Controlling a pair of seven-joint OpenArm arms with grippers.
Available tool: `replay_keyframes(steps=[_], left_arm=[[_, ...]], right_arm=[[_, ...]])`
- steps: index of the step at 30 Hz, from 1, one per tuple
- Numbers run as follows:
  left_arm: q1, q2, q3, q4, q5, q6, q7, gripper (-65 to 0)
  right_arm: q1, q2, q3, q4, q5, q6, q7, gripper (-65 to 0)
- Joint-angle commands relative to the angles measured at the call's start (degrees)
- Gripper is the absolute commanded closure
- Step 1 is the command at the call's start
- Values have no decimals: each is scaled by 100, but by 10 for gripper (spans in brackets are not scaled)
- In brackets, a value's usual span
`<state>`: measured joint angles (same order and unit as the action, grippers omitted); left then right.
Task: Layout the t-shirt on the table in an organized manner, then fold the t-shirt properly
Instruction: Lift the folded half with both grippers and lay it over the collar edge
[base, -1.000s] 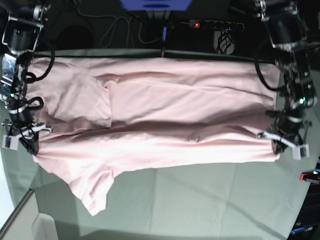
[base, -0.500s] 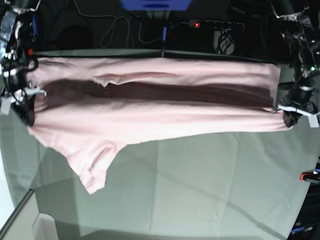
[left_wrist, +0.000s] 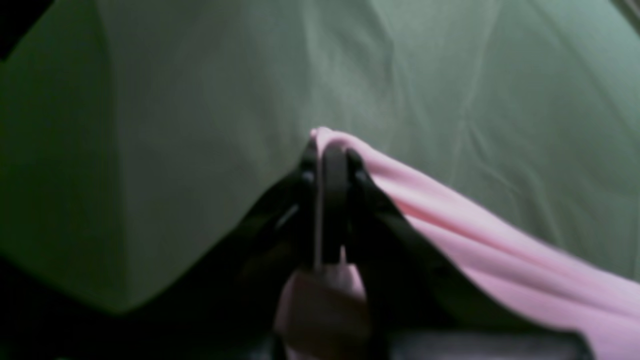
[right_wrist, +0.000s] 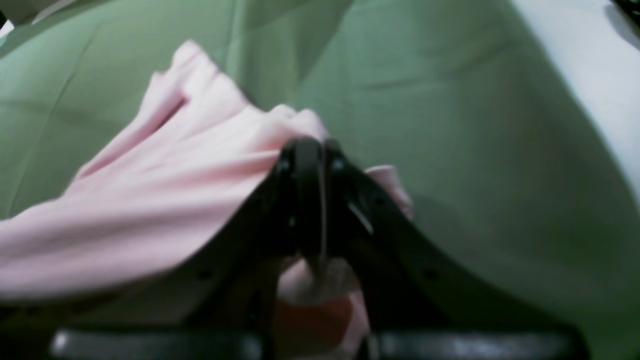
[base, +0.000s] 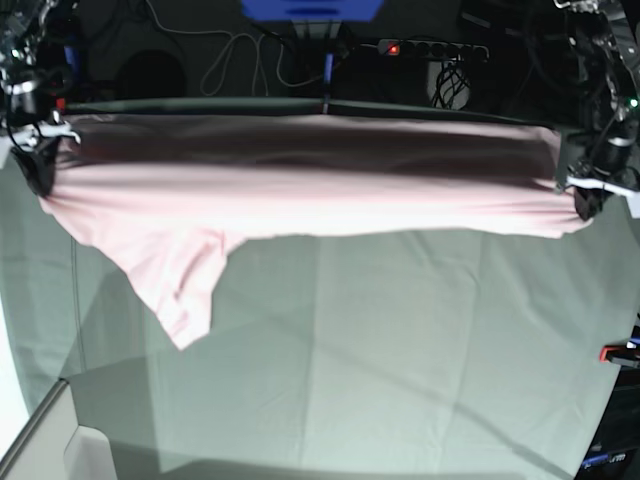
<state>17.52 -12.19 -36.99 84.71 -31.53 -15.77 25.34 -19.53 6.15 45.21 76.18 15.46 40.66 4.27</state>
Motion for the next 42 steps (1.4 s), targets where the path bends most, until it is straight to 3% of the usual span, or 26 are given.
replay_keyframes(steps=[1,12,27,30,33,37,42], left_arm=[[2,-96,-68,105,-78,69,-191,0],[310,-87,-59,26,-104,69,-191,0],[151,19,90,-800,-131,69,-191,-4],[151,19,90,-827,-148,69,-183,-35],[169,27,90,-827,-148,69,-183,-109],[178,27,90,-827,-148,69,-183,-216],[178,27,90,-827,-148,69,-183,-227]], right_arm=[[-38,57,143,96,137,-66,201,0],[-487,-206,125,61,128,-66,219,0],[-460,48,20,-853,111,-66,219,0],[-504,163,-271,-853,102,-66,192,0],[-689,286,-508,-853,102,-66,192,0],[-724,391,-640,-853,102,-66,192,-95],[-856,497,-569,-827,128,-66,210,-255]])
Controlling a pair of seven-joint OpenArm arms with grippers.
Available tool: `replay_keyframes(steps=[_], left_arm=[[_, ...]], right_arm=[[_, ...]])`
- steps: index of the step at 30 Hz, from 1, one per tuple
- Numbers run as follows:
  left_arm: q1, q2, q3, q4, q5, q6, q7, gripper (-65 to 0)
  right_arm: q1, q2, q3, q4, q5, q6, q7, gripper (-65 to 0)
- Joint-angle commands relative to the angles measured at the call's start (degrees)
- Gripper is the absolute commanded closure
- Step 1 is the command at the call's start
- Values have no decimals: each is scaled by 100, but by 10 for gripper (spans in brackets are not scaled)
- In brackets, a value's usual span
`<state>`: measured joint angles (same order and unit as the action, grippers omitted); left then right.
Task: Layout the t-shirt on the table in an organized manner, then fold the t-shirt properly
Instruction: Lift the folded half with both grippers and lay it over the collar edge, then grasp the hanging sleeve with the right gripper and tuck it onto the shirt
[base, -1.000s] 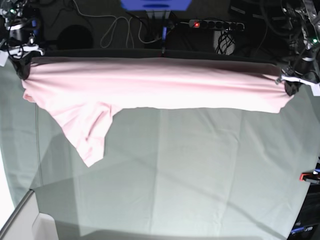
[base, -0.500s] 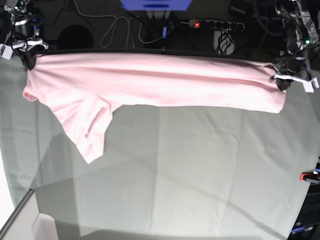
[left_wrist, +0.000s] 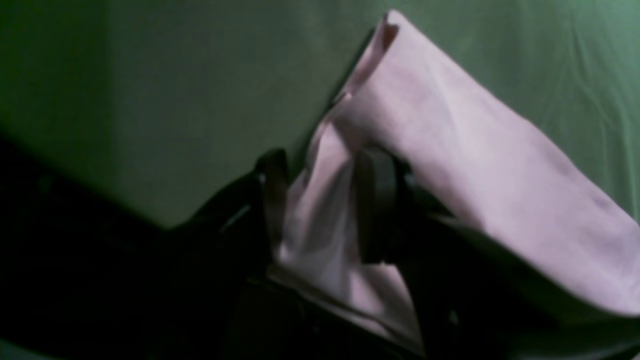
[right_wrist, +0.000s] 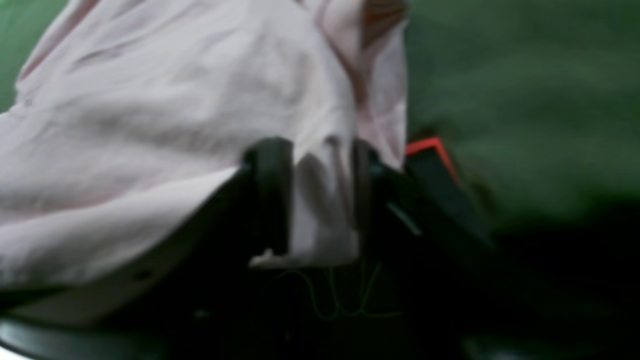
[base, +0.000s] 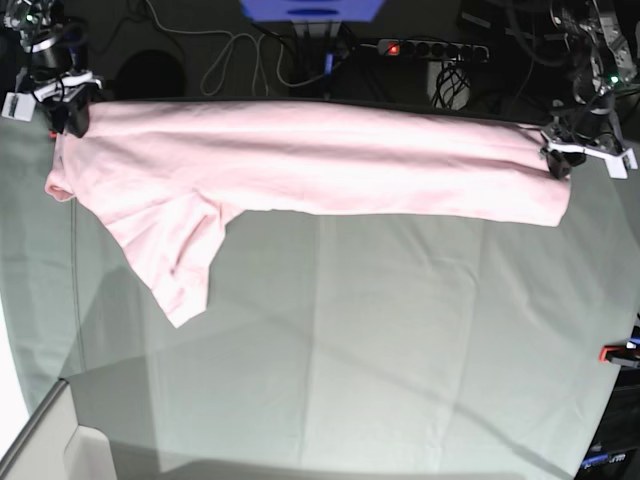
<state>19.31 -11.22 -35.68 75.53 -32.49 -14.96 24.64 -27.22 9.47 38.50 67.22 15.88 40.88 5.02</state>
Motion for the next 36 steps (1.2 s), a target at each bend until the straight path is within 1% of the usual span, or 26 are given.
replay_keyframes(steps=[1,3,6,8,11,17,19,22,24,27,30,32,34,36], left_arm=[[-1,-69,-41,91,-52,-12,-113,-227],[-1,-69,-41,91,-52,-3,-113,-228],[-1,-69,-58,91,-52,-3,-113,-228],[-1,-69,-58,91,-52,-3,-113,-229],[-1,-69,-76,91,-52,-3,-113,-229],[7,-69,-85,118,-61,6,-113,-229],[16,-69,-85,135,-61,6,-113,-230],[122,-69,-85,153,-61,6,-113,-230],[122,-69,-85,153,-61,6,-113,-230],[130,-69,-85,153,-61,6,-113,-230],[201,-69,-85,153,-61,6,-113,-230],[210,-69,-93,153,-61,6,-113,-230],[218,-69,-93,153,-61,6,-113,-230],[218,-69,-93,153,-61,6,-113,-230]], right_arm=[[-87,156,163,78,96,-88,145,-271],[-87,103,550,87,104,-88,145,-288],[160,-90,1218,166,104,-88,109,-288],[230,-143,1552,289,104,-88,109,-288],[318,-143,1649,491,104,-88,101,-288],[687,-134,1552,711,78,-88,74,-291],[968,-82,1297,737,69,-88,-225,-291],[1311,121,919,772,69,-88,-858,-291],[1601,253,550,772,69,-88,-1236,-291],[1874,411,-39,764,69,-88,-1640,-291],[2261,543,-637,702,60,-88,-1930,-291],[2577,587,-927,421,52,-88,-2053,-291],[3017,648,-1217,-89,-238,-88,-2106,-296],[3412,648,-1419,-669,-625,-88,-2053,-326]])
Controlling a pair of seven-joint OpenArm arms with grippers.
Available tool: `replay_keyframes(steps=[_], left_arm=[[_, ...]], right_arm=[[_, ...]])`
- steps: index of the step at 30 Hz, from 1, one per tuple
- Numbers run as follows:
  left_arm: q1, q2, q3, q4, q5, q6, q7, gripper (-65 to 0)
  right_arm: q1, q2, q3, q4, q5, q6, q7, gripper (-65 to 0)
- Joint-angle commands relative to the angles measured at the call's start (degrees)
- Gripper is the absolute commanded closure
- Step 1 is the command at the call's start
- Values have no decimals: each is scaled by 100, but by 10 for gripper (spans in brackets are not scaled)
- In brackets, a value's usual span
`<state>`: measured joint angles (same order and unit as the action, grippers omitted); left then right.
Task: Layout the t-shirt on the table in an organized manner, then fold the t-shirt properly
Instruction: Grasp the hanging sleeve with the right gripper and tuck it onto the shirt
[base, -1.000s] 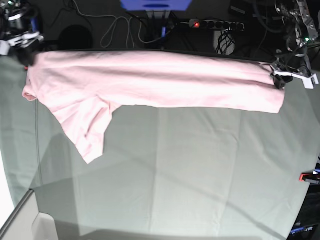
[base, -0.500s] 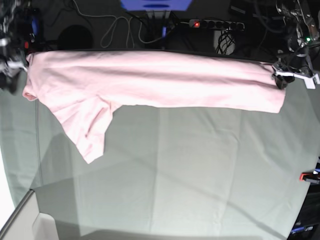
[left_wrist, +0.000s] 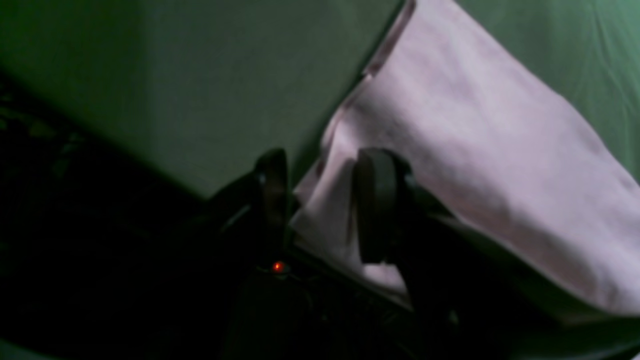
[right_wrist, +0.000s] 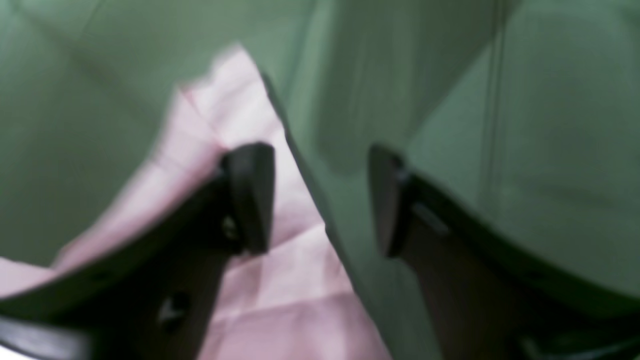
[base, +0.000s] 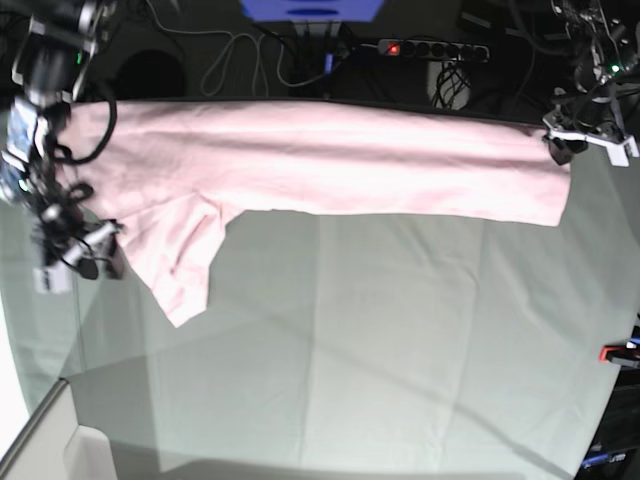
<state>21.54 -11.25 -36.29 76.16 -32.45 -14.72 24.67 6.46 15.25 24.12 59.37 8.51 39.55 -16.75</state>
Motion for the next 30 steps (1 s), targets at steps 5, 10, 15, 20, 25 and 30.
replay_keyframes(steps=[5,10,15,20,25,30], left_arm=[[4,-67,-32,89,-65,-9,-115,-230],[4,-58,-32,89,-65,-9,-115,-230],[-5,-58,-32,89,-65,-9,-115,-230],[-31,-67,-32,89,-65,-9,-115,-230],[-40,-67,-32,89,-65,-9,-115,-230],[-49,-84,-32,89,-65,-9,-115,-230]], right_arm=[[756,18,-139,-869,-592,45,132,-364],[906,-193,-166,-940,-768,45,141,-365],[897,-351,-262,-957,-777,45,141,-363],[765,-368,-412,-966,-777,45,141,-328],[695,-351,-394,-957,-777,45,141,-98],[457,-228,-359,-403,-741,45,89,0]])
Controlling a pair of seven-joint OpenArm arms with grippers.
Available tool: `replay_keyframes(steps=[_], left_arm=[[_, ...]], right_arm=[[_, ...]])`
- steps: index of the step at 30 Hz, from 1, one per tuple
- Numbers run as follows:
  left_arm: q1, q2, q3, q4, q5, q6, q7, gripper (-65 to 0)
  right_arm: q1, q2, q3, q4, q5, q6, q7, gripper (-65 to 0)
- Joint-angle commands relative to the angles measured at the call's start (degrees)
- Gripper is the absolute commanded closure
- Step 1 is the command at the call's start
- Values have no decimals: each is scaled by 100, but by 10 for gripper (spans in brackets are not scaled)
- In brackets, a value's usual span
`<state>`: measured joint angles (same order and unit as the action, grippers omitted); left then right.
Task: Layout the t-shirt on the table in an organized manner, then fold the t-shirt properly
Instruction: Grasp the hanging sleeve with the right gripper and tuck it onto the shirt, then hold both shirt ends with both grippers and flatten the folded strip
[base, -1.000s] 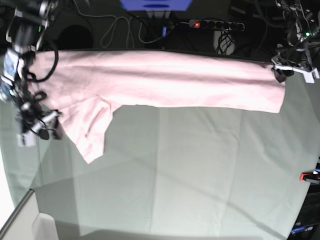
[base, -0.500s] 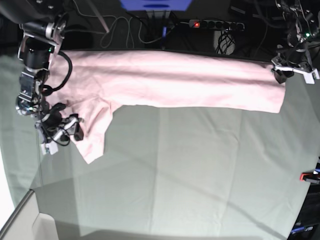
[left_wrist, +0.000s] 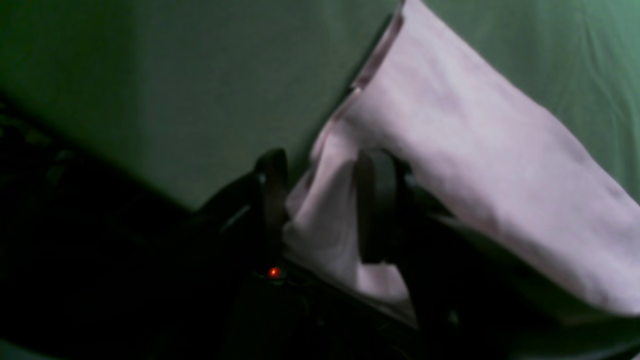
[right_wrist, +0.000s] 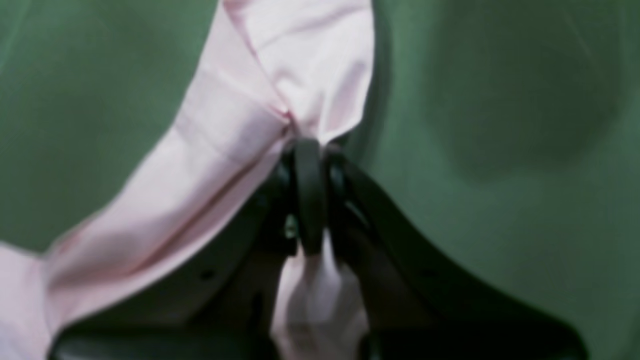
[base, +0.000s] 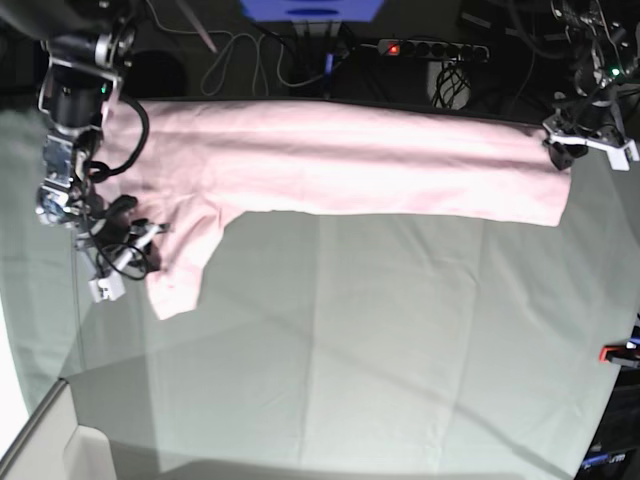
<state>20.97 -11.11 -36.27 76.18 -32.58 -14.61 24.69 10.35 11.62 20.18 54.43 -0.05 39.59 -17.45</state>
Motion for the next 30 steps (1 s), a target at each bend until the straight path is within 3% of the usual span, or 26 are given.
replay_keyframes(steps=[1,7,13,20,25,30], left_arm=[[8,-106,-34,87,-52,-20,-117,-230],[8,-133,-34,87,-52,-29,-117,-230],[8,-133,-34,87,-52,-29,-117,-230],[-80,-133,-34,87,-52,-29,-117,-230],[-80,-133,-34,87,-52,-29,-117,-230],[-88,-133,-34,87,-52,-29,-117,-230]], right_arm=[[-81,135,34,381,124,41,167,0],[-1329,-164,254,2693,124,41,150,0],[-2094,-964,1371,4047,124,41,167,0],[-2771,-1509,2047,4583,124,41,194,0],[-3228,-1720,2047,4530,159,41,202,0],[-3404,-1755,2355,4539,634,41,202,0]])
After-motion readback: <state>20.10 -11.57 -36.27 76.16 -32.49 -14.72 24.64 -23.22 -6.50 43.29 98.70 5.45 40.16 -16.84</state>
